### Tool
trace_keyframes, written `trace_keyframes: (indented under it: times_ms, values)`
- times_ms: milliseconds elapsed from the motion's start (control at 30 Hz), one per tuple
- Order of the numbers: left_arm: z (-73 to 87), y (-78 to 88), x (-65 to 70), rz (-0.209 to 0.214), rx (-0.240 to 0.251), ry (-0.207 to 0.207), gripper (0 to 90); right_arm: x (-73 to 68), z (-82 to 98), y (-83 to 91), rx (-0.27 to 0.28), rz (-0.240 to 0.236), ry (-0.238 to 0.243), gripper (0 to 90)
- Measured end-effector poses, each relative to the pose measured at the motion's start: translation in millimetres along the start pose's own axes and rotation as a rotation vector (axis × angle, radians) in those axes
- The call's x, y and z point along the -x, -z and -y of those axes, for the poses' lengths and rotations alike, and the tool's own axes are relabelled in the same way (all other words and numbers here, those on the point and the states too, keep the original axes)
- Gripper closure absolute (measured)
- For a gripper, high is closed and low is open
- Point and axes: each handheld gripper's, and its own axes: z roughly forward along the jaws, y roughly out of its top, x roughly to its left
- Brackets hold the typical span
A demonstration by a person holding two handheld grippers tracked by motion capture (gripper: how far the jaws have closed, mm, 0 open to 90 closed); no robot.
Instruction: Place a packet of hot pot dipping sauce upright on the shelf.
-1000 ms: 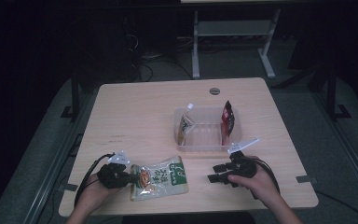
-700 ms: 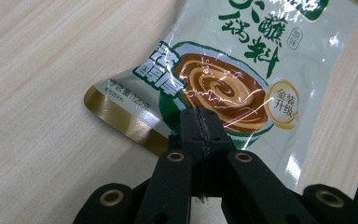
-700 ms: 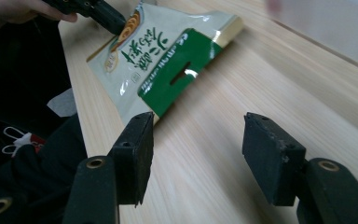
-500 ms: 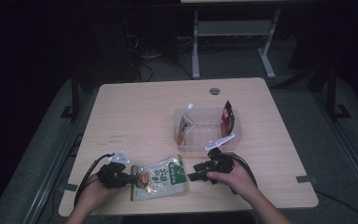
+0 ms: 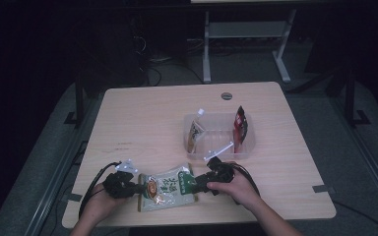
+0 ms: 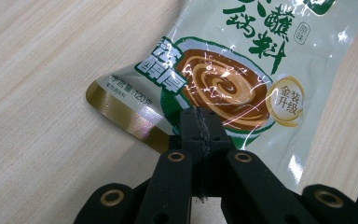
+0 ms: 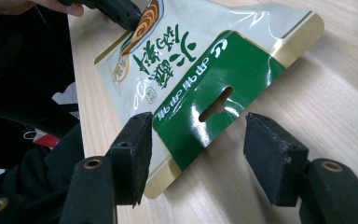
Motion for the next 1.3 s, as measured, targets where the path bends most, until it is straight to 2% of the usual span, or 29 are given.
trace_keyframes:
  times_ms: [167,400,500,633,700,833,867,967,1067,1300]
  values:
    - [0.3,0.0,-0.5,0.004,0.003,0.007,90.0,-0.2,-0.4,-2.8,-0.009,-0.010,-0.001,41.1]
    - [1.0,0.3,-1.5,0.006,0.005,0.004,90.0,0.2,-7.9,-13.1,0.014,-0.032,-0.016,41.3]
    - [1.5,0.1,-2.1,0.014,0.010,0.012,90.0,1.1,-9.6,-15.9,0.024,-0.020,-0.007,42.7]
    - [1.6,0.1,-2.0,0.012,0.011,0.011,90.0,2.3,-11.1,-19.5,0.042,-0.036,-0.030,46.9]
    - [1.7,0.1,-2.1,0.014,0.013,0.014,90.0,2.4,-12.1,-22.7,0.041,-0.045,-0.024,48.8]
    - [2.0,-0.1,-1.8,0.014,0.019,0.020,90.0,2.1,-14.7,-27.0,0.046,-0.032,-0.019,56.4]
    - [2.0,-0.1,-1.9,0.015,0.019,0.019,90.0,2.1,-15.1,-28.0,0.044,-0.041,-0.031,58.7]
    - [2.0,-0.2,-1.9,0.016,0.019,0.019,90.0,2.0,-15.1,-31.7,0.043,-0.051,-0.026,66.4]
    - [2.1,-0.1,-2.1,0.016,0.019,0.018,90.0,-0.8,-15.7,-35.2,0.030,-0.041,-0.020,73.5]
    - [2.2,0.0,-2.2,0.020,0.018,0.017,90.0,-2.5,-15.0,-35.3,0.037,-0.032,-0.018,74.1]
